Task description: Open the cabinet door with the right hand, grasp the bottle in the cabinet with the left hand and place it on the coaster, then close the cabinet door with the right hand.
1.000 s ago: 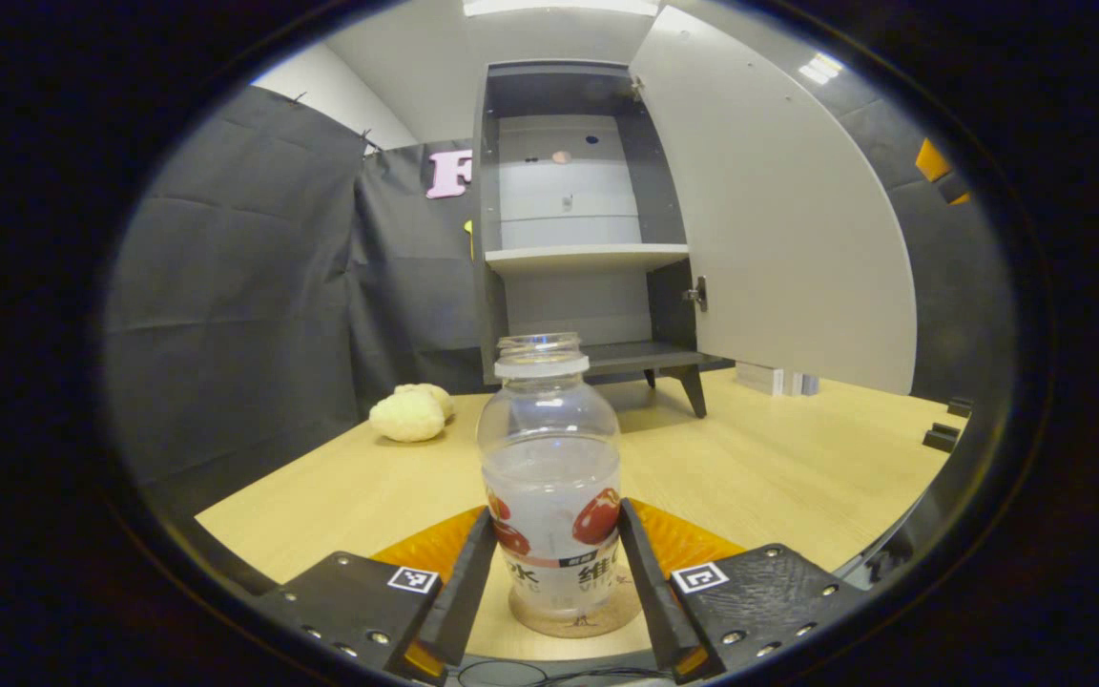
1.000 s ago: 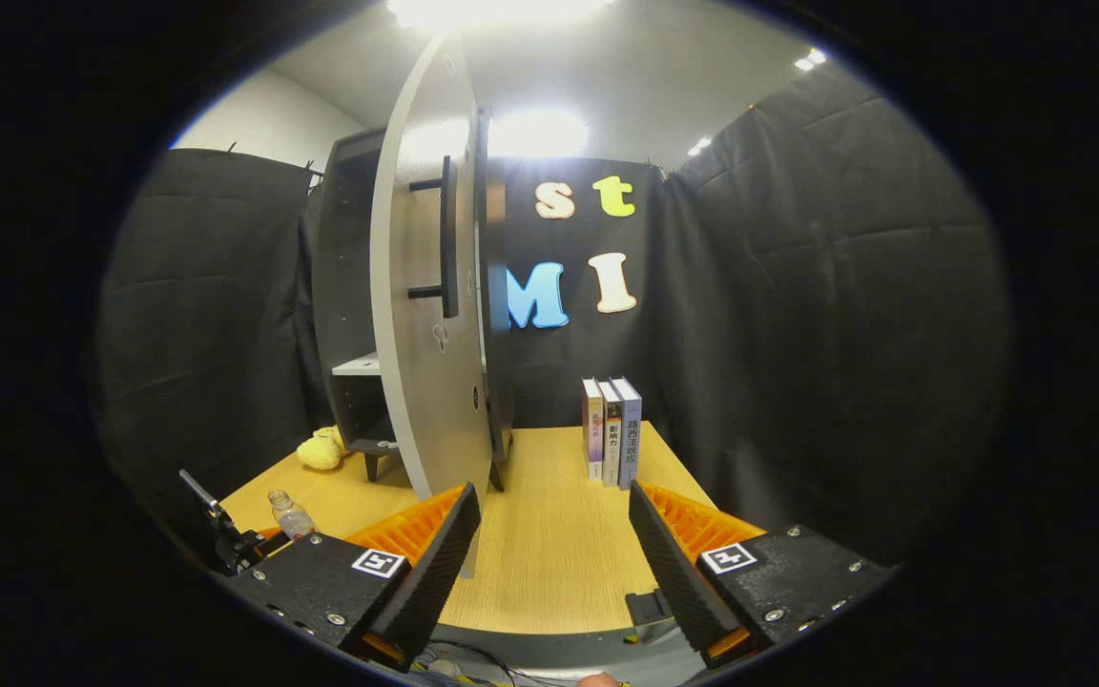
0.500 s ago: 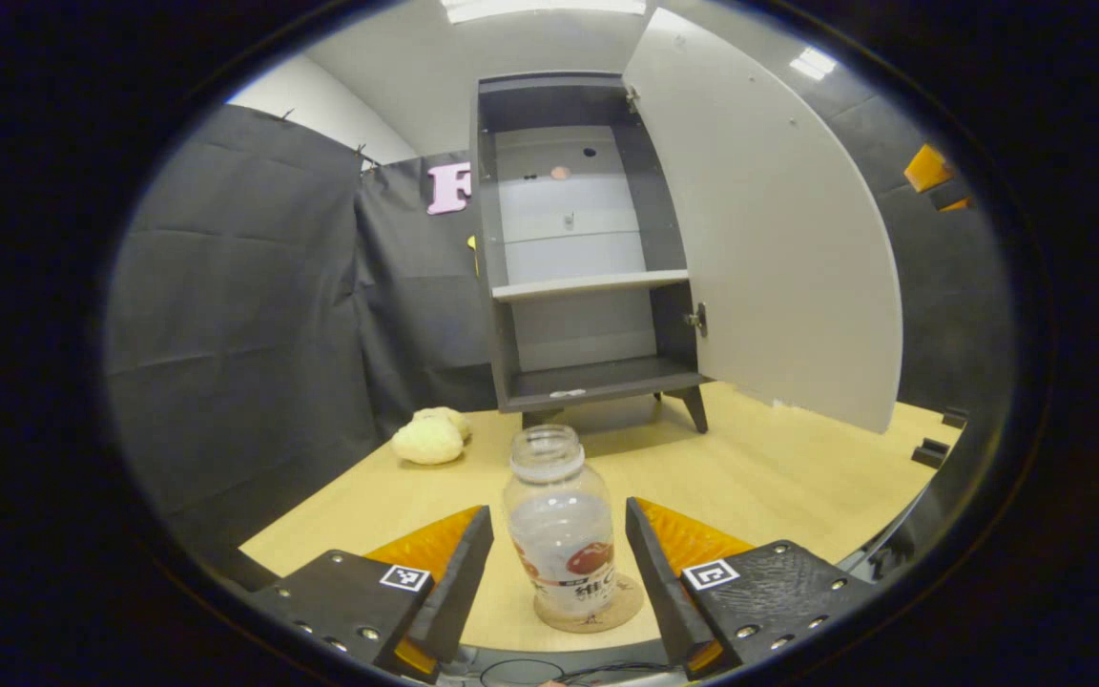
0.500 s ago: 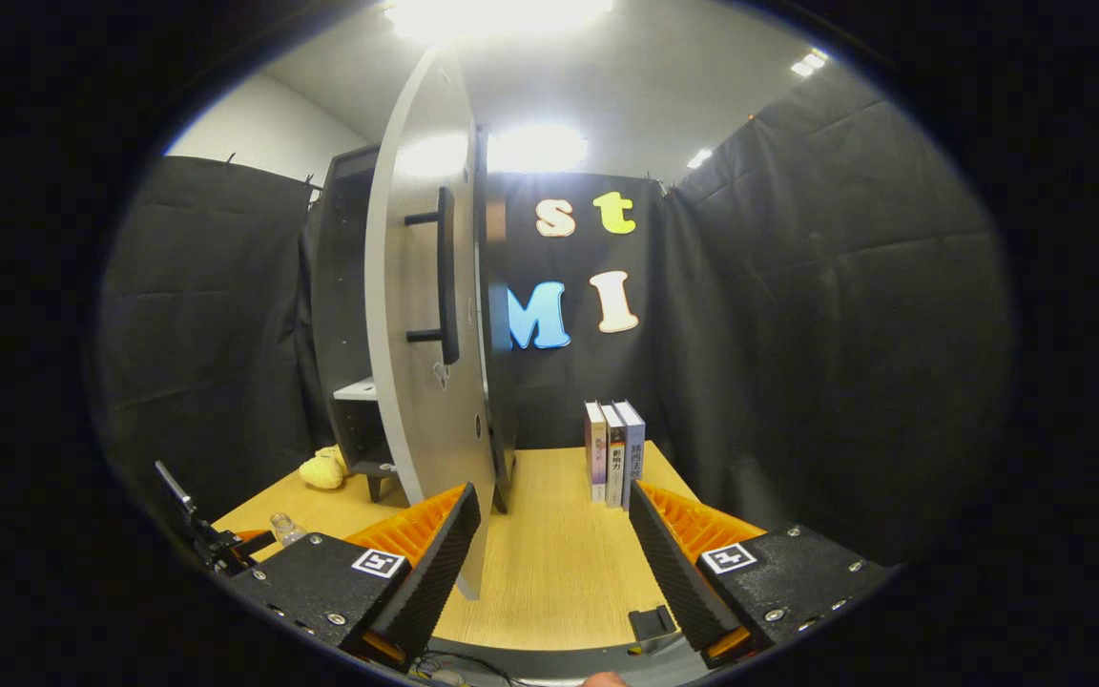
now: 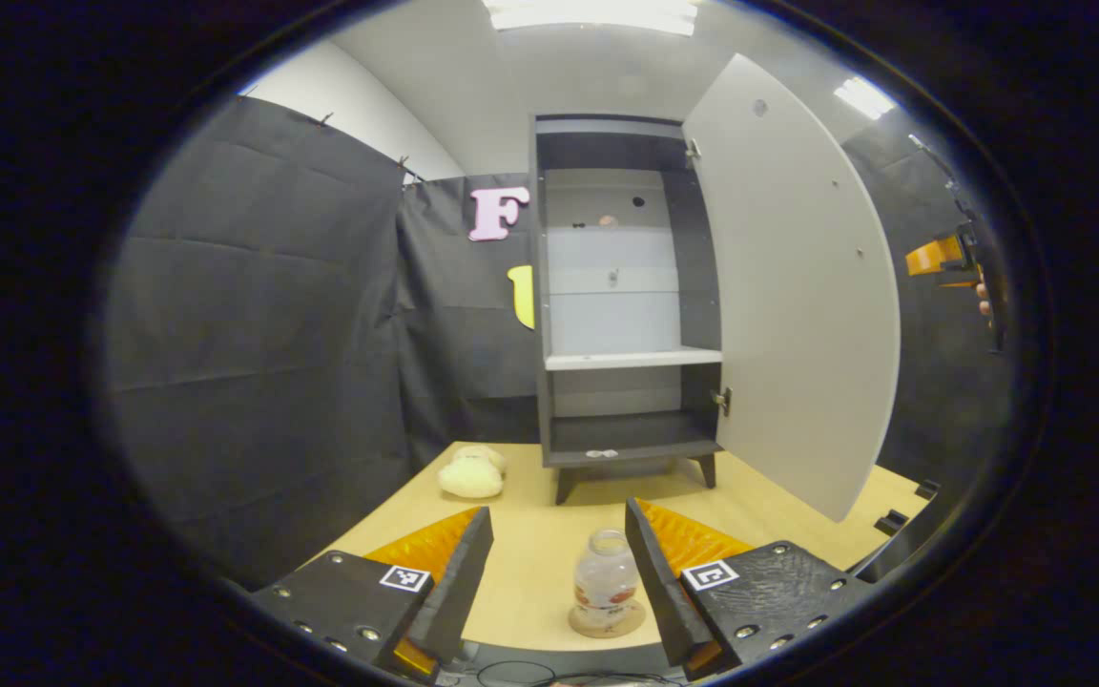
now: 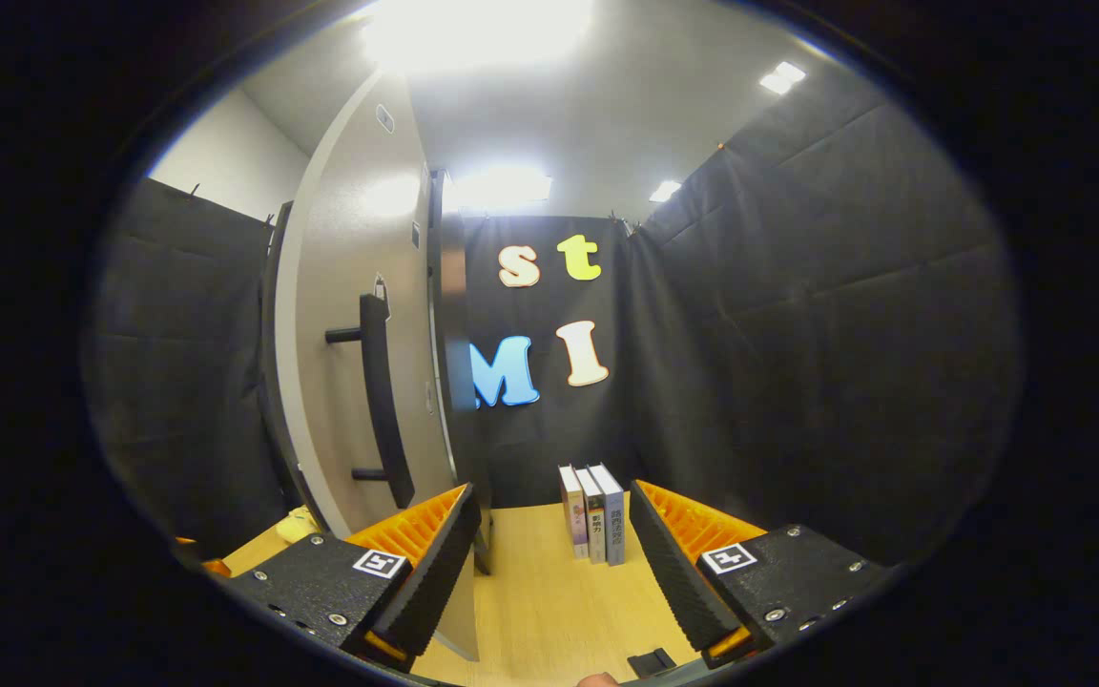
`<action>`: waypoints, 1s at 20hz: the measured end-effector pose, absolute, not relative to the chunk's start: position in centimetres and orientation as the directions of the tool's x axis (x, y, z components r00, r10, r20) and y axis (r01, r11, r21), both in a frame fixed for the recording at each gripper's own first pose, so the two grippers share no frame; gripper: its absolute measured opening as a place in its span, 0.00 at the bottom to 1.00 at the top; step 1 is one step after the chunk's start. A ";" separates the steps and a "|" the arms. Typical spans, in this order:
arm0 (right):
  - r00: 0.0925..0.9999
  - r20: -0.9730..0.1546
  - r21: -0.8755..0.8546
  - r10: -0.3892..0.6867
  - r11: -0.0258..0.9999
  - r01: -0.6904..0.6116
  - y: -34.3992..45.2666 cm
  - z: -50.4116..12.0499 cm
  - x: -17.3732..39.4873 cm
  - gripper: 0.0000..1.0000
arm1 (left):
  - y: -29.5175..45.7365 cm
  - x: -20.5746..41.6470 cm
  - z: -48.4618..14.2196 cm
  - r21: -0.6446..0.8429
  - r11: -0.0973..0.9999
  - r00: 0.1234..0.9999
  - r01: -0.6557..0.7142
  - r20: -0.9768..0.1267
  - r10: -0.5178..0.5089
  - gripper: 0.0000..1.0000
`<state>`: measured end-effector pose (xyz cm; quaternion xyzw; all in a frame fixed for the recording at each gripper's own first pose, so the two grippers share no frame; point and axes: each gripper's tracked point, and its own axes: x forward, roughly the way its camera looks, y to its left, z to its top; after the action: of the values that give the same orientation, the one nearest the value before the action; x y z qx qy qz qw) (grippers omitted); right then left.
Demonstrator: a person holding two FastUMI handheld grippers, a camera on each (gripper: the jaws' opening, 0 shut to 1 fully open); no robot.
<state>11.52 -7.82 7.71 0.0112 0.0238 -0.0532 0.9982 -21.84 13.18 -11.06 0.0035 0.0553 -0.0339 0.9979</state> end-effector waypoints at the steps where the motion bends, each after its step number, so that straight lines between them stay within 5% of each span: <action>1: 0.989 -0.039 0.006 -0.140 0.990 0.141 -8.0 8.3 11.9 0.93 | 14.8 -21.6 -9.8 0.005 0.999 0.994 0.043 -0.097 -0.042 0.80; 8: 0.988 -0.048 0.024 -0.148 0.988 0.149 -3.9 9.2 13.9 0.95 | 21.6 -18.6 -6.9 -0.023 0.999 0.999 -0.029 -0.037 0.028 0.80; 20: 0.998 -0.044 -0.024 -0.052 0.998 0.051 7.3 9.0 13.2 0.92 | 25.1 -13.4 -7.7 -0.044 0.998 0.998 0.050 -0.028 -0.051 0.80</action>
<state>13.21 7.28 9.04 -0.0113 0.0223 -0.0259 0.9994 -13.43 25.10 -7.71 -0.0217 0.0145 -0.0252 0.9993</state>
